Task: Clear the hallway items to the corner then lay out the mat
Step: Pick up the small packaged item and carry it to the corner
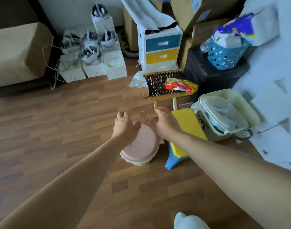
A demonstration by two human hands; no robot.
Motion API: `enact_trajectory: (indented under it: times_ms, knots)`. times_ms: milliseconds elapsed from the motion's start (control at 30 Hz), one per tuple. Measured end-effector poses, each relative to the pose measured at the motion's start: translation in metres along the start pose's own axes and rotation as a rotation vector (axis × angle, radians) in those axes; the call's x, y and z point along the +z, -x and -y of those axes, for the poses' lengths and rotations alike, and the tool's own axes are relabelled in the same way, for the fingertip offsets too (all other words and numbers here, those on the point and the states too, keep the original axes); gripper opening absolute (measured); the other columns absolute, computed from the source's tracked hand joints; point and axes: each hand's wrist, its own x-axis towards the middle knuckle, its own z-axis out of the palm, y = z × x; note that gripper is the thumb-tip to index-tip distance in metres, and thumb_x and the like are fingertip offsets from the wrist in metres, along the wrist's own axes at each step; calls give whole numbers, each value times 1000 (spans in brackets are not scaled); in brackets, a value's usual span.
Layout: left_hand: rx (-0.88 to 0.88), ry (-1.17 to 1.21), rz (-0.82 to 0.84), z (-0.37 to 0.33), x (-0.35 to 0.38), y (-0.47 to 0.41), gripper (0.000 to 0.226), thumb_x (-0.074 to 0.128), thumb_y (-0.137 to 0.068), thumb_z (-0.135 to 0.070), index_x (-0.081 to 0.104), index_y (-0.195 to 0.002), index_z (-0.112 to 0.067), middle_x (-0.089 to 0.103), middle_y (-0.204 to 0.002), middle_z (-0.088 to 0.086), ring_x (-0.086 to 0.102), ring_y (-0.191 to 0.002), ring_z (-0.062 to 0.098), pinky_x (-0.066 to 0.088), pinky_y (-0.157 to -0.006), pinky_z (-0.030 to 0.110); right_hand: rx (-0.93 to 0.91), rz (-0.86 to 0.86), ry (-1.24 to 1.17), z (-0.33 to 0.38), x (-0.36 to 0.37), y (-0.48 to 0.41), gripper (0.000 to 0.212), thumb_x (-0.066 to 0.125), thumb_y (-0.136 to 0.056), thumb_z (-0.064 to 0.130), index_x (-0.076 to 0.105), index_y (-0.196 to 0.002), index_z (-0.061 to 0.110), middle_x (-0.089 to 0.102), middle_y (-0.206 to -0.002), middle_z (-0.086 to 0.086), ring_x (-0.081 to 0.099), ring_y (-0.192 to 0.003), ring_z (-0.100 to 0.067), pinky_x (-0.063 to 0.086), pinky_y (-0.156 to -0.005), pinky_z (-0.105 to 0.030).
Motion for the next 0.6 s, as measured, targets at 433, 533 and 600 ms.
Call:
enact_trajectory:
  times_ms: [433, 533, 600]
  knots:
    - [453, -74, 121, -158, -156, 124, 52, 55, -90, -33, 42, -134, -7, 37, -137, 11, 39, -125, 30, 37, -99, 40, 85, -251, -8, 113, -213, 144, 40, 54, -92, 25, 51, -125, 2, 55, -125, -15, 49, -117, -29, 39, -97, -38]
    - [562, -89, 173, -178, -160, 154, 54, 54, -91, -38, 41, -136, -11, 39, -137, 10, 43, -123, 29, 38, -98, 40, 176, -376, -44, 118, -231, 187, 41, 56, -91, 25, 51, -126, 4, 56, -126, -14, 50, -119, -28, 37, -96, -32]
    - [648, -79, 230, -195, -156, 180, 55, 54, -91, -41, 41, -136, -12, 37, -138, 9, 42, -123, 28, 38, -100, 39, 258, -450, -56, 113, -239, 221, 46, 55, -92, 26, 48, -131, 3, 52, -133, -15, 46, -124, -28, 35, -99, -32]
